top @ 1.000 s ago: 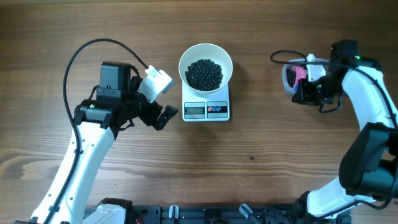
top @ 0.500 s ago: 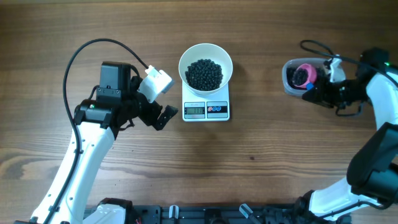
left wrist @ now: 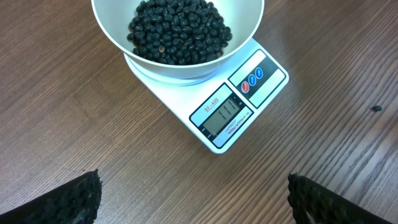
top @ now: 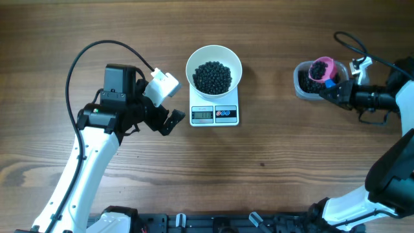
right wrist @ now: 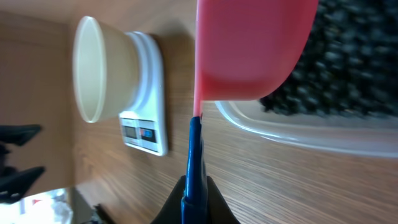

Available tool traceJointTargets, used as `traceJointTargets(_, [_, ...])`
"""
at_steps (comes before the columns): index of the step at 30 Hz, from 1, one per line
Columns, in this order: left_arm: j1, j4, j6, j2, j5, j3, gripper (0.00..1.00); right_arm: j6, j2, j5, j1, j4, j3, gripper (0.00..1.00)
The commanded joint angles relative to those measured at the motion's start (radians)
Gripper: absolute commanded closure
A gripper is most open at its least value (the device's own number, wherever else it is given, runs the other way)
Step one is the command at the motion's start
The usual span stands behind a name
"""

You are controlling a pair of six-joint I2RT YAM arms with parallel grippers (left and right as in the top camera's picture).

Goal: Scoop item into bowl and weigh 150g on scale
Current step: 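Scoop beans from the tub and lift toward the bowl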

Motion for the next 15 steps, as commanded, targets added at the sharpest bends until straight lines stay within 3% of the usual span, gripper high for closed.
traceJointTargets(1, [0.005, 0.003, -0.010, -0.003, -0.002, -0.006, 0.00, -0.037, 0.016, -0.140, 0.021, -0.006, 0.012, 0.96])
traceJointTargets(15, [0.005, 0.003, -0.010, -0.003, -0.002, -0.006, 0.00, 0.127, 0.006, -0.126, 0.324, 0.058, 0.203, 0.96])
